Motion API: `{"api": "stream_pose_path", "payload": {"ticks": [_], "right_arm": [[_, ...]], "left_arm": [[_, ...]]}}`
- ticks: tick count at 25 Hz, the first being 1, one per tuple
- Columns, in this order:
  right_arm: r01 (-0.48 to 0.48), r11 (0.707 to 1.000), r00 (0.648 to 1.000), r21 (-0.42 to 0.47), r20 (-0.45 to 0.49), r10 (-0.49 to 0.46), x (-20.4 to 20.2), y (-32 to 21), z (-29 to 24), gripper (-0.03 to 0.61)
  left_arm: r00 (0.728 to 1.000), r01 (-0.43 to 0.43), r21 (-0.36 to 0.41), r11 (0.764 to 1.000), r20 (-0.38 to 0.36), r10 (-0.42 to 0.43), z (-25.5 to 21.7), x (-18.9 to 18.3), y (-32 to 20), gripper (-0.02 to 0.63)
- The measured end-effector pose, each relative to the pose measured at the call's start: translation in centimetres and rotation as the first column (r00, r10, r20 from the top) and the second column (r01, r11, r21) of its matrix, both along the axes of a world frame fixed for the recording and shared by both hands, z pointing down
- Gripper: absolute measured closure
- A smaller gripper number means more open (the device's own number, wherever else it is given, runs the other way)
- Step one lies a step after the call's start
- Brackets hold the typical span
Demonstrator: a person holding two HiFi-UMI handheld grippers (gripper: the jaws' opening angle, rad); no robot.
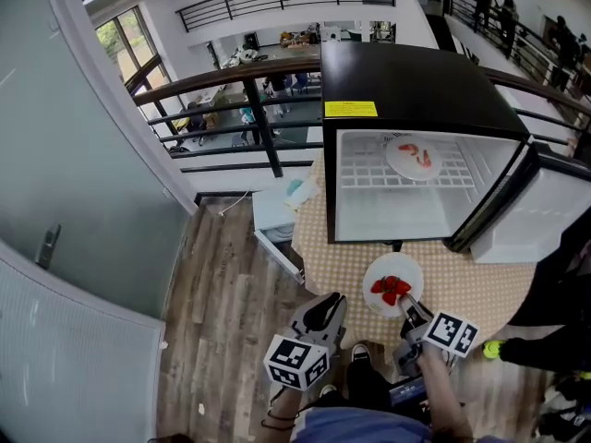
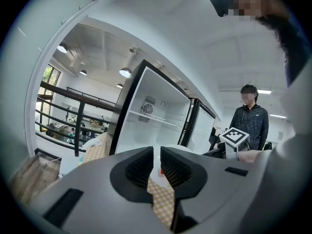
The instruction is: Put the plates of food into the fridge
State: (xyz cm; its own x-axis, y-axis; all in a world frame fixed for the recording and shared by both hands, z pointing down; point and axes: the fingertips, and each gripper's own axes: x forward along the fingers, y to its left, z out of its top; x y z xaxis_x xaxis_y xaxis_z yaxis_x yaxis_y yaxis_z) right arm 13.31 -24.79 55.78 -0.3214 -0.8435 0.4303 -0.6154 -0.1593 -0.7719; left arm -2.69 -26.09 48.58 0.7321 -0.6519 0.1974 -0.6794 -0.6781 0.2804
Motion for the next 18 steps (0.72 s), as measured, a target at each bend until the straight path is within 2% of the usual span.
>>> {"api": "stream_pose_path", "payload": {"ticks": [6,13,18], "right_arm": [[0.025,1.0,0.998,0.004,0.058,-0.025,2.1,-6.8,0.3,0.551],[0.017,0.999,0.977,-0.035,0.212,-0.009,3.3,-13.8,2.4,0.551],[0.025,0.998,0.977,-0.061,0.211,-0.011,3.2,-17.7,4.3,0.551]], "left_arm": [[1.0,-0.009,-0.005,1.0,0.022,0.009,-0.1,2.9,-2.2,0.575],[0.998,-0.031,-0.012,0.999,0.056,0.032,0.1,5.8,-3.7,0.574],[0.996,-0.016,-0.021,1.0,0.09,0.018,0.5,6.0,-4.4,0.574]]}}
